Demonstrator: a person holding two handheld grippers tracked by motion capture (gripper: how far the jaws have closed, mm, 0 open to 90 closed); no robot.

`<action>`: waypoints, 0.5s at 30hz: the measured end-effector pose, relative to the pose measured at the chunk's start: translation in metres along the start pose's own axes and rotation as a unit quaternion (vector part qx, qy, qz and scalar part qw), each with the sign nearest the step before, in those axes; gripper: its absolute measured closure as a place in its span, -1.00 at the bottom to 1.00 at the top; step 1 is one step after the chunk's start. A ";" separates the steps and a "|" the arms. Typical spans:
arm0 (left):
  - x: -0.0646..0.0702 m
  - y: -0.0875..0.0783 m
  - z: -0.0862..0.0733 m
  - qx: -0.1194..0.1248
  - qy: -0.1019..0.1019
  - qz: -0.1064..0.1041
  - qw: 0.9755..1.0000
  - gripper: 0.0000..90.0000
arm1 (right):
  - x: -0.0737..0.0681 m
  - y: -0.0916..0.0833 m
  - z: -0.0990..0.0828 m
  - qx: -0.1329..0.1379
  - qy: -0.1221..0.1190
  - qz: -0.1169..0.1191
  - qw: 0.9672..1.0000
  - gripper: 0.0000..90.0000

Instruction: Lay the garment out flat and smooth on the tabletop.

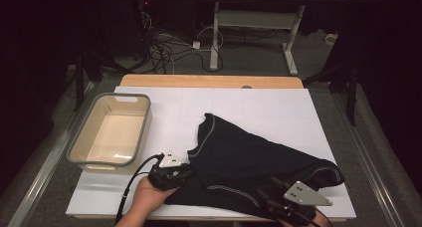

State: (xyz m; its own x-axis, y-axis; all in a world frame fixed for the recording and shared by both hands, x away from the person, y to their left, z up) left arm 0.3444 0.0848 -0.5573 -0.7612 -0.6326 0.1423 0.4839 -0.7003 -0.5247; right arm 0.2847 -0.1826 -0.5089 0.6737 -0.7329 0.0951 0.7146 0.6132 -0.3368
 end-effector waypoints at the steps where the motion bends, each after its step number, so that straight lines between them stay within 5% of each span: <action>1: 0.000 -0.001 0.000 0.003 -0.003 -0.001 1.000 0.60 | -0.007 0.004 -0.001 -0.005 -0.001 0.010 1.000 -0.02; 5: -0.001 -0.003 0.000 0.015 -0.003 0.004 1.000 0.80 | -0.032 0.016 -0.009 -0.029 -0.017 0.041 0.999 -0.15; 10: -0.001 -0.007 0.002 0.031 0.000 0.008 0.999 0.84 | -0.034 0.026 -0.027 -0.082 -0.035 0.031 0.996 -0.31; 15: -0.002 -0.012 0.002 0.041 0.002 0.013 0.999 0.84 | -0.024 0.024 -0.027 -0.077 -0.017 0.014 0.997 0.19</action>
Point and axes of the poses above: each handheld gripper's, and its own axes: y roughly forward along the jaws, z roughly out of its top, x roughly to its right, the point moved 9 cm from there along y, roughly forward along the jaws, and after that the axes turned 12 degrees about x, right-handed, at the moved point
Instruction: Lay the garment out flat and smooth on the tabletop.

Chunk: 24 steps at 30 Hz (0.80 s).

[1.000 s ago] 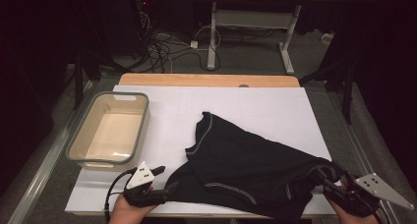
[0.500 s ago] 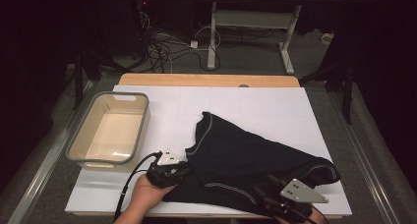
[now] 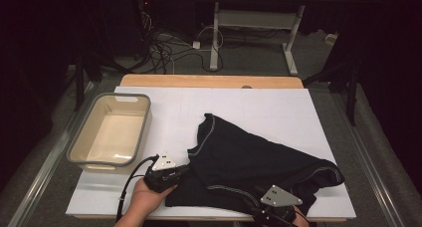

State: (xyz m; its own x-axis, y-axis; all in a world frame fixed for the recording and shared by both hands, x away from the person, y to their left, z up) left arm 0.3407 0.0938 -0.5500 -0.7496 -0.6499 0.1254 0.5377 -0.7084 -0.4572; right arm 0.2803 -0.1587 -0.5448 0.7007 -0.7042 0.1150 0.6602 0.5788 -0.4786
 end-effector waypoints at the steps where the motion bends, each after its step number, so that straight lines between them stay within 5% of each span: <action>1: 0.000 -0.001 0.000 0.001 0.001 0.001 1.000 0.84 | 0.002 -0.001 0.000 -0.002 -0.002 -0.006 1.000 0.35; 5: 0.000 -0.007 -0.002 0.006 0.003 0.005 1.000 0.84 | 0.002 -0.006 0.003 -0.001 -0.011 -0.003 1.000 0.76; 12: 0.004 -0.021 -0.007 0.009 0.010 0.011 1.000 0.85 | 0.019 -0.025 0.038 0.073 -0.015 -0.026 0.997 0.82; 24: 0.023 -0.064 -0.034 0.009 0.007 0.019 1.000 0.86 | 0.082 -0.013 0.067 0.126 0.029 -0.059 0.990 0.82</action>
Point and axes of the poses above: each handheld gripper's, and its own axes: y roughly forward along the jaws, z roughly out of its top, x roughly to its right, the point moved 9 cm from there along y, roughly forward along the jaws, and after that the axes turned 12 degrees about x, right-handed, at the moved point
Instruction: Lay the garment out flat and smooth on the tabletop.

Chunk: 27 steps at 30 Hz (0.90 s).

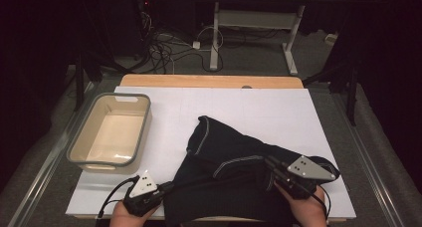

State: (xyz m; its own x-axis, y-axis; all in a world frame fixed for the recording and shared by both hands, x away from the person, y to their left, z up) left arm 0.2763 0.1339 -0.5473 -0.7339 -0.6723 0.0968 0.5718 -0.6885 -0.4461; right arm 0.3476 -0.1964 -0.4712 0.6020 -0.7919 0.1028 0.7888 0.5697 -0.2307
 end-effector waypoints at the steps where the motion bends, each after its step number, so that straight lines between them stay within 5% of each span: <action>1: 0.001 -0.004 -0.003 0.000 -0.003 0.001 1.000 0.86 | 0.005 0.003 0.002 0.005 0.004 -0.003 1.000 0.82; 8: 0.000 -0.036 -0.024 -0.003 -0.027 0.020 0.999 0.86 | 0.038 0.019 0.014 0.032 0.038 -0.024 0.998 0.82; 13: 0.000 -0.037 -0.028 -0.005 -0.034 0.015 0.999 0.85 | 0.043 0.032 0.001 0.012 0.048 -0.022 0.999 0.80; 15: 0.000 -0.035 -0.026 -0.004 -0.030 0.010 1.000 0.84 | 0.041 0.034 -0.004 0.001 0.054 -0.011 0.998 0.61; 19: -0.001 -0.028 -0.017 0.003 -0.029 0.002 1.000 0.68 | 0.038 0.020 0.005 0.023 0.066 -0.003 0.998 0.16; 27: -0.004 -0.006 0.020 0.050 -0.027 -0.006 0.998 -0.03 | 0.038 -0.027 0.006 0.034 0.055 -0.025 0.998 0.11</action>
Point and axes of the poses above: each handheld gripper's, and its own axes: y roughly forward along the jaws, z roughly out of its top, x roughly to its right, the point moved 9 cm from there along y, roughly forward along the jaws, and after that the axes turned 12 degrees about x, right-handed, at the moved point
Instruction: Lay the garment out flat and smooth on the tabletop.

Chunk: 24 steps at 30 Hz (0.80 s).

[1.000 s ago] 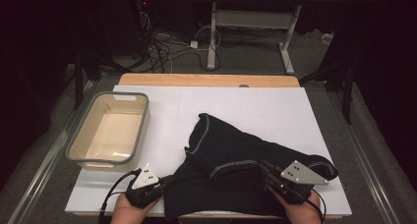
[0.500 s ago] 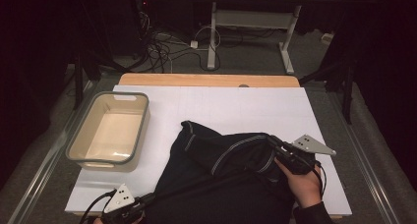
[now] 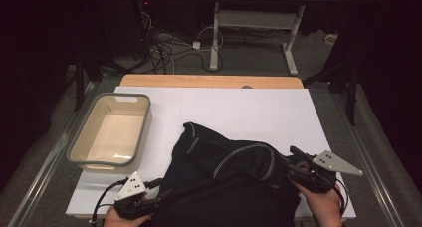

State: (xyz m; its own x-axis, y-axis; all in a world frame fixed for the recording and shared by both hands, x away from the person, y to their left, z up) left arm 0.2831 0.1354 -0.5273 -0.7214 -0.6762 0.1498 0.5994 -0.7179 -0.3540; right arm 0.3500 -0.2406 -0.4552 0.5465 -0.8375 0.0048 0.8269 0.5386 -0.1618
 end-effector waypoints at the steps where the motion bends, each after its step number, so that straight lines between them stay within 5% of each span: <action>1: 0.000 0.004 0.004 0.004 0.003 0.000 1.000 -0.09 | 0.001 -0.005 -0.003 -0.002 -0.001 -0.002 1.000 0.11; 7: -0.001 0.032 0.023 0.018 0.005 -0.011 1.000 -0.37 | -0.005 -0.030 -0.027 -0.032 0.003 -0.004 0.999 0.09; 13: -0.008 0.057 0.039 0.025 0.013 -0.008 1.000 -0.45 | -0.023 -0.042 -0.046 -0.054 0.006 0.008 0.998 -0.06; 15: -0.013 0.066 0.046 0.026 0.019 -0.004 0.999 -0.45 | -0.032 -0.043 -0.051 -0.059 0.012 0.017 0.998 -0.14; 19: -0.029 0.087 0.067 0.029 0.015 0.018 0.999 -0.50 | -0.044 -0.036 -0.063 -0.091 -0.011 0.017 0.996 -0.23; 24: -0.028 0.116 0.086 0.010 0.008 0.000 1.000 -0.34 | -0.043 -0.022 -0.072 -0.104 -0.008 0.013 0.994 -0.07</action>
State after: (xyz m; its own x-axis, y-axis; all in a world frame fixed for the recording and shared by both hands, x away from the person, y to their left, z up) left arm 0.4031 0.0569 -0.4937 -0.7262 -0.6741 0.1352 0.6067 -0.7208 -0.3353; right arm 0.2988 -0.2226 -0.5226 0.5714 -0.8206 0.0136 0.7677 0.5286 -0.3624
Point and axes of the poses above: each handheld gripper's, and its own axes: y roughly forward along the jaws, z roughly out of its top, x roughly to its right, the point moved 9 cm from there along y, roughly forward along the jaws, and after that the axes turned 12 degrees about x, right-handed, at the moved point
